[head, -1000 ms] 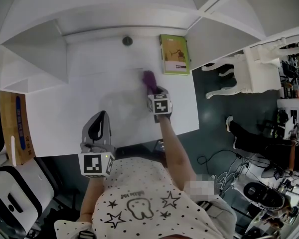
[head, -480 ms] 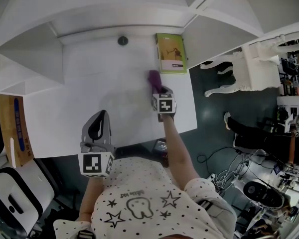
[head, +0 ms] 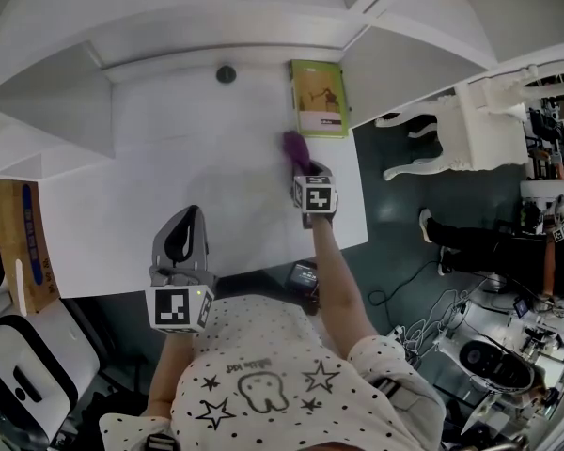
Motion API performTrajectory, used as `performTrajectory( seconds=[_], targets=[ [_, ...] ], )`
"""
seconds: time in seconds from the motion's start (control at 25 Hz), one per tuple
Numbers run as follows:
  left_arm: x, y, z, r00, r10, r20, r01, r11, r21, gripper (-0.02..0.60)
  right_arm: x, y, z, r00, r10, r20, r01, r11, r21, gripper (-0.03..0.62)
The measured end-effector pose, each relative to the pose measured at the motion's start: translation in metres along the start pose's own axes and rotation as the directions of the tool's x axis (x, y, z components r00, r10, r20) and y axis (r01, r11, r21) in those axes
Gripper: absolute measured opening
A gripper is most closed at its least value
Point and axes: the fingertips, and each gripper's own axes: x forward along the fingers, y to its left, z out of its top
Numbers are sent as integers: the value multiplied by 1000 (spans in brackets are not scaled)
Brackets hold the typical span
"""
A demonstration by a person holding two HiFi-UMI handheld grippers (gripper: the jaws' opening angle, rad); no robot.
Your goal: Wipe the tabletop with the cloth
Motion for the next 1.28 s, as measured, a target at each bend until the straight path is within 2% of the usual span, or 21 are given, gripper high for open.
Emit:
performTrajectory(
  seconds=[1.28],
  targets=[
    [12, -13, 0, 1000, -1, -18, 1, 1000, 10, -6, -12, -105, -23, 988, -151, -34, 154, 985, 75, 67]
  ],
)
